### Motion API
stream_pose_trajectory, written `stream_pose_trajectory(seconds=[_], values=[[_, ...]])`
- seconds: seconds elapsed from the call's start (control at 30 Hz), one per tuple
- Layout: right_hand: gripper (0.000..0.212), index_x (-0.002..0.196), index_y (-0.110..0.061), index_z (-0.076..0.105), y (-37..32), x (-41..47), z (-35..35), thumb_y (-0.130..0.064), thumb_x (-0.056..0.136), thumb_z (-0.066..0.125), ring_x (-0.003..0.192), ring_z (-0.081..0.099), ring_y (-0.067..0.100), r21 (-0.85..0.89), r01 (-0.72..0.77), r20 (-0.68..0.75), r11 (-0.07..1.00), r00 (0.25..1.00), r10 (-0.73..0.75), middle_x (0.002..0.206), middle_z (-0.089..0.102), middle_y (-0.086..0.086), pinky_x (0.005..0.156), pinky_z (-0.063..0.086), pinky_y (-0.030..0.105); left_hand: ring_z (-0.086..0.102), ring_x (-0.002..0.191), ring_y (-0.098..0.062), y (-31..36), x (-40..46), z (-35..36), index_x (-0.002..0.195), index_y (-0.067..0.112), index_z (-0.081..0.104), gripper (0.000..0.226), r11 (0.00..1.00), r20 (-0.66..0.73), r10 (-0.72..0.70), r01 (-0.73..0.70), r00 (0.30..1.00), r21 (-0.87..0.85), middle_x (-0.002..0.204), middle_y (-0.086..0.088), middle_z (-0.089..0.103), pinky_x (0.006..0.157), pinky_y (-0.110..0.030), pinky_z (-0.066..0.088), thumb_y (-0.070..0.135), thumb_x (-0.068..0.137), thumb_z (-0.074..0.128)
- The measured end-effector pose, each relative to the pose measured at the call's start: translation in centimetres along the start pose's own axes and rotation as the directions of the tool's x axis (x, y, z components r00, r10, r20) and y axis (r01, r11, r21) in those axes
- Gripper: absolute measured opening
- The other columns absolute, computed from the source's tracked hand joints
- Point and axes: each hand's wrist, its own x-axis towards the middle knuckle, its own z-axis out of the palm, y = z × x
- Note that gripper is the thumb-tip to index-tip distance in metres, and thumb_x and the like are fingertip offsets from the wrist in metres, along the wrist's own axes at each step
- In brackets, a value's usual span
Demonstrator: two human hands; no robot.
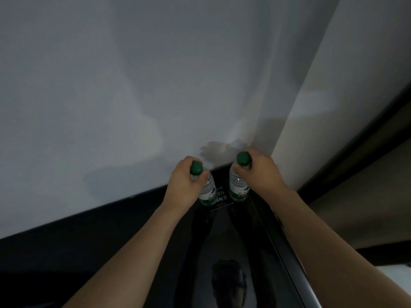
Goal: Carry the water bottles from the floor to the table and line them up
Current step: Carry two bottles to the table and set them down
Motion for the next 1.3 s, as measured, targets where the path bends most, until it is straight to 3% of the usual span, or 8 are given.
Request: stream_pose_trajectory(seconds=[0.23, 0.37, 0.6, 0.77, 0.97, 1.3], values=[[0.041, 0.122, -0.010, 0.051, -1.4, -1.6, -0.8, -0.030, 0.089, 0.066, 0.099, 0.060, 0.037, -0.079, -0.071, 0.025, 0.994, 0.997, 0.073, 0.110, 0.064, 0.018, 0.078, 0.049, 0.038, 0.055, 0.087, -0.018, 1.1, 0.0, 0.5, 0.105, 0.016, 0.054, 0.020, 0.996, 0.004, -0.020, 0.019, 1.000, 0.088, 0.100, -0.006, 0.055, 0.073, -0.026, 0.043, 0.023, 0.091, 0.067], [0.063, 0.140, -0.014, 0.036, -2.6, -3.6, -1.7, -0.034, 0.088, 0.067, 0.110, 0.058, 0.036, -0.055, -0.105, 0.019, 0.993, 0.994, 0.106, 0.124, 0.060, 0.017, 0.089, 0.050, 0.043, 0.056, 0.095, -0.021, 1.8, -1.0, -0.8, 0.122, 0.017, 0.050, 0.039, 0.988, 0.018, -0.069, 0.065, 0.997, 0.143, 0.109, -0.004, 0.055, 0.082, -0.036, 0.050, 0.032, 0.090, 0.067], [0.062, 0.143, -0.010, 0.036, -4.5, -6.4, -3.0, -0.033, 0.091, 0.062, 0.118, 0.051, 0.034, -0.156, -0.061, -0.039, 0.986, 0.998, 0.055, 0.135, 0.050, 0.017, 0.096, 0.043, 0.038, 0.055, 0.117, -0.027, 2.9, -2.2, -2.6, 0.147, 0.017, 0.034, 0.072, 0.954, 0.039, -0.115, 0.099, 0.993, 0.284, 0.135, -0.009, 0.050, 0.093, -0.042, 0.049, 0.049, 0.090, 0.064], [0.056, 0.143, -0.008, 0.036, -7.6, -9.1, -2.7, -0.028, 0.095, 0.054, 0.117, 0.049, 0.031, -0.286, 0.103, -0.096, 0.953, 0.986, -0.136, 0.134, 0.051, 0.013, 0.095, 0.044, 0.040, 0.050, 0.123, -0.028, 3.0, -5.0, -4.6, 0.149, 0.015, 0.032, 0.060, 0.918, -0.003, -0.011, 0.012, 1.000, 0.397, 0.142, -0.012, 0.046, 0.095, -0.043, 0.048, 0.042, 0.099, 0.051], [0.054, 0.143, -0.010, 0.038, -12.1, -12.5, -0.7, -0.025, 0.094, 0.057, 0.126, 0.046, 0.026, -0.270, 0.241, -0.063, 0.932, 0.962, -0.267, 0.141, 0.046, 0.010, 0.107, 0.039, 0.038, 0.049, 0.125, -0.029, 2.4, -10.3, -9.3, 0.143, 0.006, 0.042, 0.047, 0.836, -0.133, 0.164, -0.066, 0.977, 0.544, 0.142, -0.015, 0.049, 0.103, -0.040, 0.045, 0.029, 0.102, 0.048], [0.055, 0.144, -0.010, 0.037, -22.6, -19.9, 7.1, -0.027, 0.095, 0.055, 0.131, 0.043, 0.025, -0.292, 0.423, 0.102, 0.858, 0.906, -0.412, 0.144, 0.044, 0.009, 0.110, 0.035, 0.036, 0.047, 0.130, -0.029, -1.6, -20.7, -21.0, 0.141, 0.007, 0.045, 0.046, 0.804, -0.343, 0.157, 0.082, 0.926, 0.589, 0.144, -0.014, 0.048, 0.107, -0.040, 0.039, 0.029, 0.100, 0.050]])
